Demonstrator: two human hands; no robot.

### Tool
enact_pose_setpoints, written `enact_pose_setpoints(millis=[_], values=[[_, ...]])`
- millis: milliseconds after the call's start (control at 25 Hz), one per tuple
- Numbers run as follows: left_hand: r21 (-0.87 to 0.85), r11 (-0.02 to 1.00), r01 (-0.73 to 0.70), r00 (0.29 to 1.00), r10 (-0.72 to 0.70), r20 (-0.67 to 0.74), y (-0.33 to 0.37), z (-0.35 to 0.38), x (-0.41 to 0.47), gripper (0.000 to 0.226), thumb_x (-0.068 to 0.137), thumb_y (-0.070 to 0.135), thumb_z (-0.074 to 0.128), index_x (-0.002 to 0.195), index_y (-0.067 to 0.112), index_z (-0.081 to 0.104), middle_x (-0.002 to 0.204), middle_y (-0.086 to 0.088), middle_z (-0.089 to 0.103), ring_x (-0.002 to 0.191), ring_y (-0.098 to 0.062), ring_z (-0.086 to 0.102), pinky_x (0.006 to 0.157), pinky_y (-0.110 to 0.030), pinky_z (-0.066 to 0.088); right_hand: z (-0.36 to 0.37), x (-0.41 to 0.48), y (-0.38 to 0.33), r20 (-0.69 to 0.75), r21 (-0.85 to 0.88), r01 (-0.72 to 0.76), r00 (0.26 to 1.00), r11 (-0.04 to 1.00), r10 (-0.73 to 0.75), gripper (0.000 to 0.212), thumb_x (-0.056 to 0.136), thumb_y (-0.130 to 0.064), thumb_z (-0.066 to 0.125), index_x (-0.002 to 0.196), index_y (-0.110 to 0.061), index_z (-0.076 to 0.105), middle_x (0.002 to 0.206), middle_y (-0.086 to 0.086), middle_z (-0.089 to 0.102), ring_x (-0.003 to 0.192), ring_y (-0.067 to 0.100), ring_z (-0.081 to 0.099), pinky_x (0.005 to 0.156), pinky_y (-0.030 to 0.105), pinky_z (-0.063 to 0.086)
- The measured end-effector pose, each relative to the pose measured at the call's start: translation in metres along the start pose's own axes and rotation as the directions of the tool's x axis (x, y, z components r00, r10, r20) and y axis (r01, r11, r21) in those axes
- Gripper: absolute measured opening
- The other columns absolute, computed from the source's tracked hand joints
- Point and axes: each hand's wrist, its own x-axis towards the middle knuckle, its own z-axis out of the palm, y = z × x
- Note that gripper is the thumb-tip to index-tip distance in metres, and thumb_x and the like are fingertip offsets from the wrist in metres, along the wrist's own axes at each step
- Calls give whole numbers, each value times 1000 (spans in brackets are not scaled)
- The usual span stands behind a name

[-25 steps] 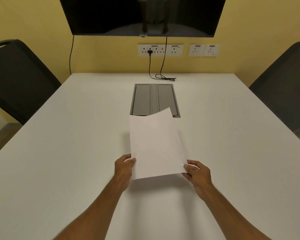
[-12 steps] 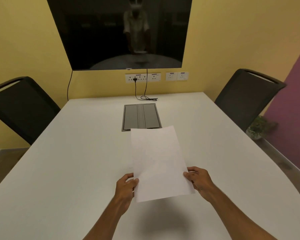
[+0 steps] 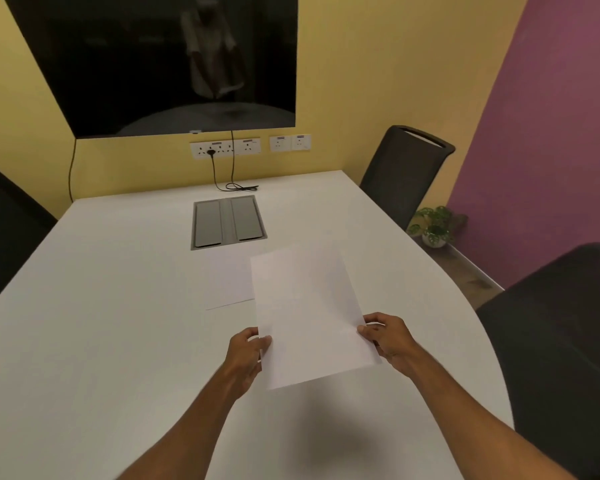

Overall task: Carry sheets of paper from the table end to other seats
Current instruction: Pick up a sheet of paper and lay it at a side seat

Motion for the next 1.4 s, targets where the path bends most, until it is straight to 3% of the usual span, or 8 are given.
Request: enact_pose_setpoints(millis=[160, 320, 520, 720, 840, 1080, 1240, 1400], values=[[50, 998, -47, 999, 47, 11, 11, 53, -24, 17, 91, -2, 54, 106, 2, 62, 90, -14, 69, 71, -28, 65, 62, -33, 55, -53, -14, -16, -7, -25, 26, 1000, 999, -26, 32, 85, 5, 64, 116, 11, 58, 91, 17, 66, 78, 26, 63, 71, 36, 53], [73, 990, -117, 993, 118, -12, 29, 122, -50, 17, 88, -6, 56, 104, -1, 62, 85, -14, 67, 68, -25, 64, 54, -27, 55, -119, -24, -52, -6, -104, 127, 992, 986, -128, 34, 82, 5, 67, 115, 10, 60, 111, 27, 66, 92, 33, 64, 88, 45, 52], [88, 979, -184, 982, 187, -25, 48, 216, -89, 9, 86, -7, 57, 89, -2, 64, 76, -12, 62, 56, -20, 62, 39, -18, 48, -214, -43, -86, 0, -179, 201, 979, 963, -204, 38, 81, 1, 71, 116, 6, 60, 112, 28, 65, 96, 37, 66, 79, 44, 55], [86, 967, -240, 971, 239, 26, 57, 301, -113, 20, 86, -9, 55, 104, -4, 62, 76, -10, 61, 63, -21, 58, 39, -18, 49, -294, -66, -106, -43, -146, 207, 976, 967, -215, 37, 83, 2, 67, 119, 7, 59, 115, 24, 65, 104, 38, 65, 93, 53, 52], [93, 960, -265, 964, 261, 51, 59, 347, -115, 21, 85, -10, 56, 104, -2, 61, 75, -8, 61, 62, -21, 58, 39, -19, 49, -337, -72, -106, -103, -127, 223, 966, 967, -236, 28, 85, 2, 66, 112, 6, 61, 115, 21, 66, 97, 30, 66, 88, 44, 56], [125, 962, -243, 966, 228, 118, 48, 442, -96, 33, 86, -8, 56, 118, -12, 57, 120, -24, 62, 88, -30, 60, 78, -37, 50, -418, -56, -100, -259, -146, 212, 934, 966, -244, 19, 85, -4, 67, 104, -3, 63, 115, 15, 64, 104, 31, 64, 83, 37, 57], [117, 963, -242, 966, 227, 122, 53, 500, -68, 35, 86, -8, 57, 121, -12, 55, 128, -25, 58, 100, -35, 60, 93, -44, 50, -465, -23, -113, -275, -159, 212, 929, 964, -250, 25, 86, -3, 67, 110, -1, 62, 119, 16, 63, 107, 31, 62, 74, 30, 56], [95, 969, -230, 971, 223, 84, 65, 543, -22, 36, 88, -5, 58, 123, -11, 54, 131, -24, 56, 114, -41, 58, 101, -50, 46, -497, 33, -137, -240, -183, 200, 941, 963, -240, 26, 86, -1, 66, 111, 1, 60, 120, 18, 62, 109, 33, 62, 87, 39, 56]])
